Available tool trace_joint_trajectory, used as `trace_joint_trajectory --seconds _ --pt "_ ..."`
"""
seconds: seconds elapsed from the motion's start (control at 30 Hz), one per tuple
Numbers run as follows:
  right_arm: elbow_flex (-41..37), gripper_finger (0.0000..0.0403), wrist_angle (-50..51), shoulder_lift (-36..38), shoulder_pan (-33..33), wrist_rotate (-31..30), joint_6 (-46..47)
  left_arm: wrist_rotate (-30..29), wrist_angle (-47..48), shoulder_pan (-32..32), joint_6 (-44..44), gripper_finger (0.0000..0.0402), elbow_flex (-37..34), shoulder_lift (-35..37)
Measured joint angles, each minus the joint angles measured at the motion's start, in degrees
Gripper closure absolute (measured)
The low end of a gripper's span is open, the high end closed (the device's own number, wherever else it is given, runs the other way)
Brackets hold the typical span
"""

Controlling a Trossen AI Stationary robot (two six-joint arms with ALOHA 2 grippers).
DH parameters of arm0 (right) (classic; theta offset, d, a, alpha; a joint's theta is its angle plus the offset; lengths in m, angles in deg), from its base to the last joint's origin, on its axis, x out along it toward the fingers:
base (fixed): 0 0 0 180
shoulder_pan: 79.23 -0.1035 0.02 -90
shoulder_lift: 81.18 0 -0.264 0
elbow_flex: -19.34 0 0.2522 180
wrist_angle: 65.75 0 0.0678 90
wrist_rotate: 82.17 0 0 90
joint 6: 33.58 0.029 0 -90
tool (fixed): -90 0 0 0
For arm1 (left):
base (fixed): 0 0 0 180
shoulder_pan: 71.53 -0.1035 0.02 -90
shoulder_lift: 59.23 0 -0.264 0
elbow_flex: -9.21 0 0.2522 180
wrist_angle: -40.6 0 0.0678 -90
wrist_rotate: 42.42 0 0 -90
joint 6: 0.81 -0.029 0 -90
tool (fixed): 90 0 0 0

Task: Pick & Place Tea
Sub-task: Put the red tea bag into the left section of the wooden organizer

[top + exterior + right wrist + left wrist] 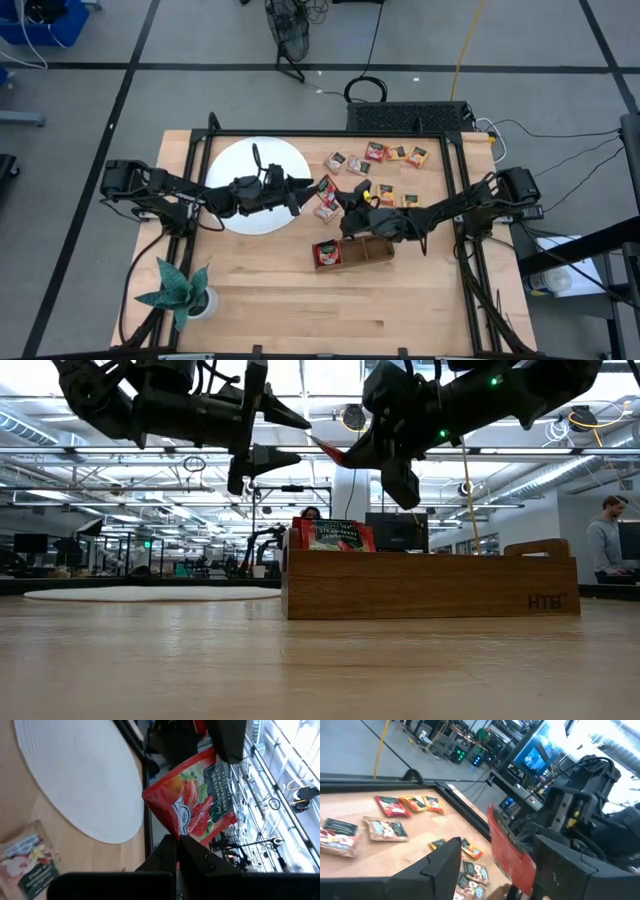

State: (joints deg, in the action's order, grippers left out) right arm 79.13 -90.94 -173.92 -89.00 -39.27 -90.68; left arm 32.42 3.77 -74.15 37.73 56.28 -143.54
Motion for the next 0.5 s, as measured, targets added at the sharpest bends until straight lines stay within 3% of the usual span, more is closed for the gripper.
trace_joint_trajectory --seconds 0.23,0.5 --pt "0.0 0.0403 0.1 0.0 0.7 0.7 0.8 0.6 3.1 2.1 -2.8 0.0156 6.3 -4.2" --pt "0.0 0.0403 0.9 0.0 0.7 0.4 2.0 -0.5 4.5 1.3 -6.4 0.0156 7.4 -4.0"
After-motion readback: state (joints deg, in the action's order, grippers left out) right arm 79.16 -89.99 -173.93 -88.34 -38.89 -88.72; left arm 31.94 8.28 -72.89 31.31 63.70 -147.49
